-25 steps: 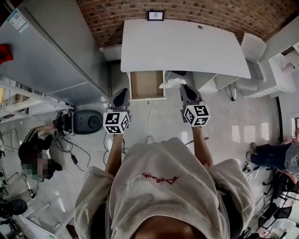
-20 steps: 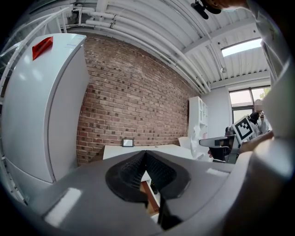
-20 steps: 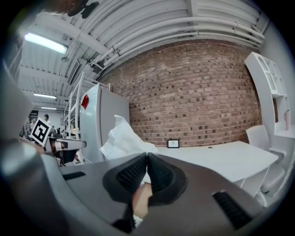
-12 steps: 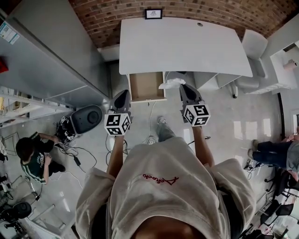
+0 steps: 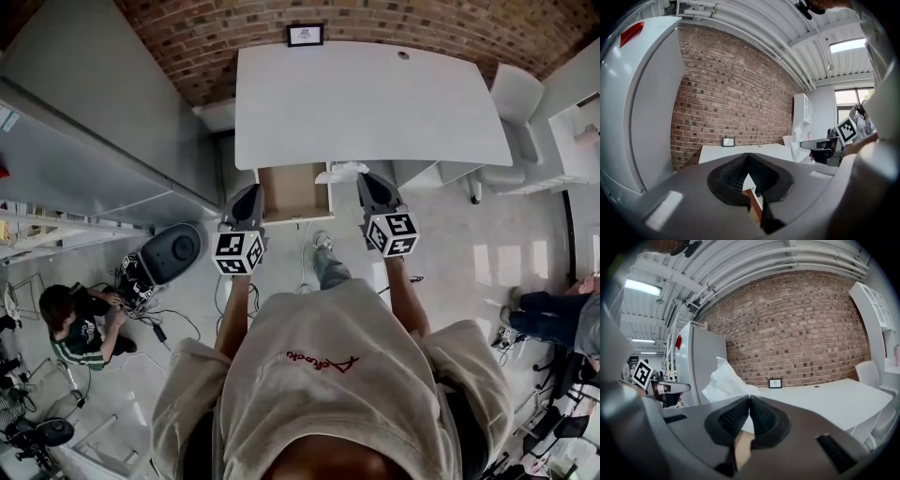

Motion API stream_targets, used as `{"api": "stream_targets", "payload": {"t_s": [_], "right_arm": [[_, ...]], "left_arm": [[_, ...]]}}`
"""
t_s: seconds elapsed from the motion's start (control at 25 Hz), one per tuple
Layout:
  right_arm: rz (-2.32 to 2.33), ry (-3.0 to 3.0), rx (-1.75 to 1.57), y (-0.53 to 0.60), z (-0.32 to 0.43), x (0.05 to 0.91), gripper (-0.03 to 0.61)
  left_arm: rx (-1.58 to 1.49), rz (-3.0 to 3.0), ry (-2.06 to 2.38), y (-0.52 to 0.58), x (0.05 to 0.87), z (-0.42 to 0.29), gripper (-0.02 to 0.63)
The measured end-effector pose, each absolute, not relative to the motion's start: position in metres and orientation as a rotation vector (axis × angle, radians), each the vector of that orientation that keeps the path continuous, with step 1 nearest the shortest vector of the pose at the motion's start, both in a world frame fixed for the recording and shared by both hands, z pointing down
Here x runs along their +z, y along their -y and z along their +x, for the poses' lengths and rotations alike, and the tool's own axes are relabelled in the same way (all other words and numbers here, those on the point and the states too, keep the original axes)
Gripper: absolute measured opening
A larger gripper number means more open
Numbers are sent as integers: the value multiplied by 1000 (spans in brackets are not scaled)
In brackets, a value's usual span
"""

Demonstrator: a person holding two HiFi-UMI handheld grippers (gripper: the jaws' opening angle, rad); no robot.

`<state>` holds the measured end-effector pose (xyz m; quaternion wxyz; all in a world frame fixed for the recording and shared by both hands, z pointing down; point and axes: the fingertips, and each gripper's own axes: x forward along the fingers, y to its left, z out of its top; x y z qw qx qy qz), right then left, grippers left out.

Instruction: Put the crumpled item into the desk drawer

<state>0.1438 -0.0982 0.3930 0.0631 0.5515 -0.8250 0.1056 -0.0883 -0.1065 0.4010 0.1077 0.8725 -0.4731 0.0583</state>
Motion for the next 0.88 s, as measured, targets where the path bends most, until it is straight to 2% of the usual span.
{"api": "stream_targets", "payload": {"t_s": [0.88], "right_arm": [[1457,2611,382,260,156,406,12]], "left_arm": [[209,2498,1533,253,391,-52,8]]}}
